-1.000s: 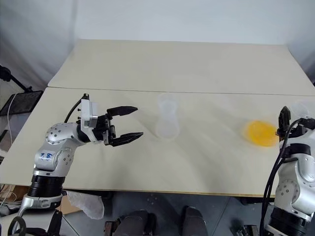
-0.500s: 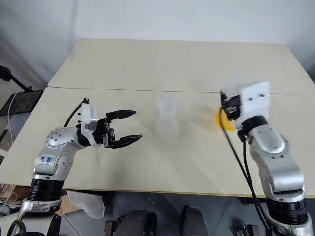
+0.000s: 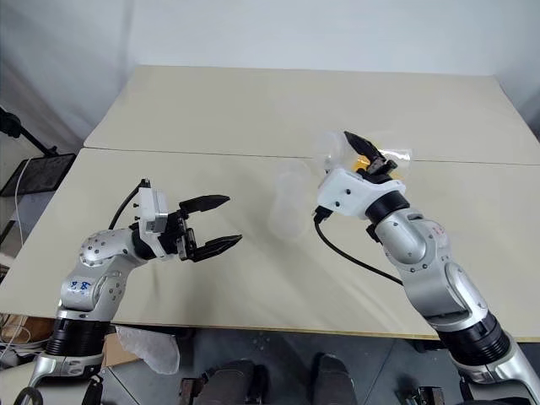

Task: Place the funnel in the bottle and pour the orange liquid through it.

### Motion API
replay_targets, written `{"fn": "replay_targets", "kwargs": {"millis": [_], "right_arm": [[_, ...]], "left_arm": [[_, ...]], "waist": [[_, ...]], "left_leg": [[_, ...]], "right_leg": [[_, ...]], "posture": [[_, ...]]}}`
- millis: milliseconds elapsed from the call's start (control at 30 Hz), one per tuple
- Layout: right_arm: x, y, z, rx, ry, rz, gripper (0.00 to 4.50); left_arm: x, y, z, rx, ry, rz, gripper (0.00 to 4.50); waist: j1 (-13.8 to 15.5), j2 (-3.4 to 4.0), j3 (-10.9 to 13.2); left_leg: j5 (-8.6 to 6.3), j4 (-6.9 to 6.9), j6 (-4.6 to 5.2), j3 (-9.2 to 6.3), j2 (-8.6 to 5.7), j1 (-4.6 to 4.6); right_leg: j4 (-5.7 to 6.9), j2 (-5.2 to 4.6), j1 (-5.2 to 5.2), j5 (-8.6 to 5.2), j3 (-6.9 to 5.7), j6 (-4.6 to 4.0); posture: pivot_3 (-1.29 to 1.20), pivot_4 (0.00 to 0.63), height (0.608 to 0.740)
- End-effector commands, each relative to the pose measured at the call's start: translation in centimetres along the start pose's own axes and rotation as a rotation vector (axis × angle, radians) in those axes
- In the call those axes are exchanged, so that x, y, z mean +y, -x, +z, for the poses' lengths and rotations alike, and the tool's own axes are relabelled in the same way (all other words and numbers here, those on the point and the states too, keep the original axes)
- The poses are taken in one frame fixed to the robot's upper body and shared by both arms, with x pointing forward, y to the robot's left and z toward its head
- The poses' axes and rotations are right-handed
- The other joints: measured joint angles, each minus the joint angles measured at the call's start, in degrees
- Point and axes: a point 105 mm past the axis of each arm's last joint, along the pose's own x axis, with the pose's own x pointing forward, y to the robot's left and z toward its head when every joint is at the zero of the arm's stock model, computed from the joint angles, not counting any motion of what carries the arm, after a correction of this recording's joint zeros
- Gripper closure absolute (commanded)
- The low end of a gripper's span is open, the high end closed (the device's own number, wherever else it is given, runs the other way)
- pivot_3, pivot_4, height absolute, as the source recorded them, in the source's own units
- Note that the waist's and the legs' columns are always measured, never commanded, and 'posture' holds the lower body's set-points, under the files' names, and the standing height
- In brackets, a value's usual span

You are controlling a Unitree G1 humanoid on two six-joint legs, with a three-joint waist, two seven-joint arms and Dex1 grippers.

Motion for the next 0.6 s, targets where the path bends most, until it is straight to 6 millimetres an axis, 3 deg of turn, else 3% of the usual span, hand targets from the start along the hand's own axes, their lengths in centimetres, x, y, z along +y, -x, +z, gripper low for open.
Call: {"fn": "replay_targets", "kwargs": {"millis": [33, 400, 600], "right_arm": [[-1.5, -0.4, 1.2, -0.054, 0.137, -0.059, 2.07], [-1.6, -0.9, 1.8, -0.095, 0.334, -0.079, 2.07], [-0.7, -0.7, 2.6, -0.162, 0.433, -0.049, 2.07]], "left_arm": [[-0.1, -0.1, 1.5, -0.044, -0.055, 0.006, 0.00], [-0.3, -0.4, 1.6, -0.060, -0.044, 0.015, 0.00], [-0.4, -0.6, 1.6, -0.066, -0.039, 0.016, 0.00]], "waist": [[0.1, 0.00, 0.0], [0.0, 0.00, 0.0], [-0.1, 0.00, 0.0]], "left_leg": [[0.00, 0.00, 0.00, 0.01, -0.01, 0.00], [0.02, 0.00, -0.03, 0.02, 0.02, 0.00], [0.02, 0.00, -0.04, 0.02, 0.02, 0.01]], "right_leg": [[0.00, -0.01, 0.00, 0.00, -0.01, 0.00], [0.00, 0.03, 0.00, 0.00, -0.09, 0.01], [0.00, 0.04, 0.00, 0.00, -0.09, 0.01]], "posture": [[0.00, 0.150, 0.740], [0.00, 0.150, 0.740], [0.00, 0.150, 0.740]]}}
